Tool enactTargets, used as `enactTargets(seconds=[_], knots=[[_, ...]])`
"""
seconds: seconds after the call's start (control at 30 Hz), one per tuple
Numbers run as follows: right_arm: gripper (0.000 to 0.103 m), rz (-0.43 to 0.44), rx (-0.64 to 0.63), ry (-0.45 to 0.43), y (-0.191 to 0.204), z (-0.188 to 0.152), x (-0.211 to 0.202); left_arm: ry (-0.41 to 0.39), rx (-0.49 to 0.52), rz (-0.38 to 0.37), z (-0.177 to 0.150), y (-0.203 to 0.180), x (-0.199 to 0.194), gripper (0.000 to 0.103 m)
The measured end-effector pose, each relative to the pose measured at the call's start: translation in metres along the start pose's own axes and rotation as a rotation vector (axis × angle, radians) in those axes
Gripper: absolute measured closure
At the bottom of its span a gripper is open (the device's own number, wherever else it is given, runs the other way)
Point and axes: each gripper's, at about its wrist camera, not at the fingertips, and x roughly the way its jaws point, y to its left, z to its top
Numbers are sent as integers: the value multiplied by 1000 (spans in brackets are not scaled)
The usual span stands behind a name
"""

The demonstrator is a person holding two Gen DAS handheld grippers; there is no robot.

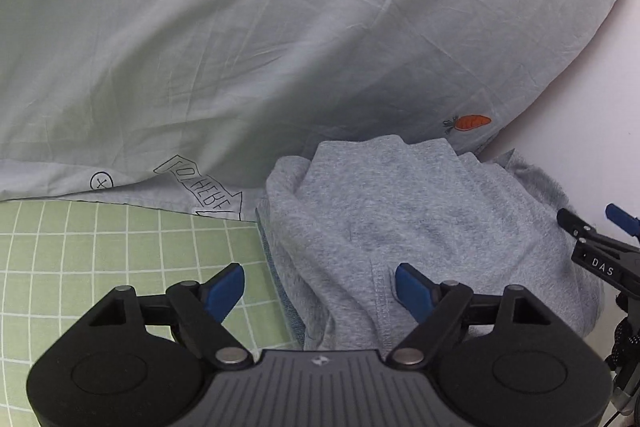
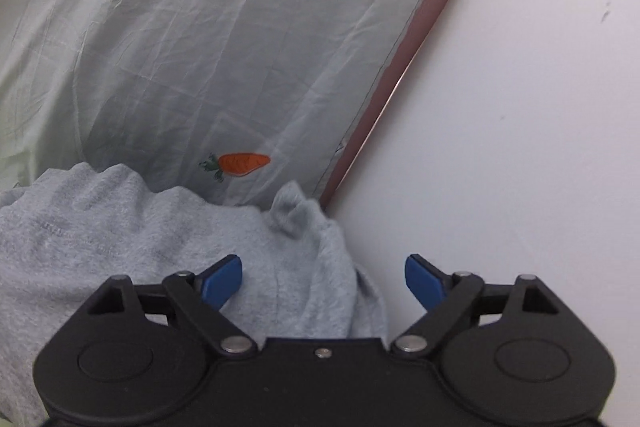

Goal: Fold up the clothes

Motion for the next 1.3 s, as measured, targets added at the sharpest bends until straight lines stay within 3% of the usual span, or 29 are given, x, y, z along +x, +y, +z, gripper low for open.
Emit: enactTargets(seconds=[0.13,0.23,0.27,0.37,0.43,0.57,0.63,0.73,0.83,1.0,1.3], knots=[[15,-7,54,-115,11,8,-20,28,-26,13,-7,-2,9,20],[23,75,77,-41,23,-1,-9,28,-8,15,-10,-5,7,20],[23,89,141,11,20,-7,2,22,-2,16,-10,-6,2,20],[16,122,321,158,9,-25,32,-5,19,23,-10,-6,-17,20],[12,106,362,196,5,-24,39,-39,44,40,-13,-4,-34,16],[9,74,316,196,14,-5,24,-120,107,80,-25,2,-70,15],[2,75,305,182,21,1,8,-158,114,100,-32,4,-89,12],[1,106,308,165,30,2,-26,-253,88,95,-44,9,-124,3],[1,114,333,153,42,1,-63,-343,47,60,-58,15,-160,0],[1,113,354,143,64,-5,-133,-338,58,1,-81,17,-204,0],[1,113,380,122,87,-33,-240,-344,137,66,-147,25,-261,0]])
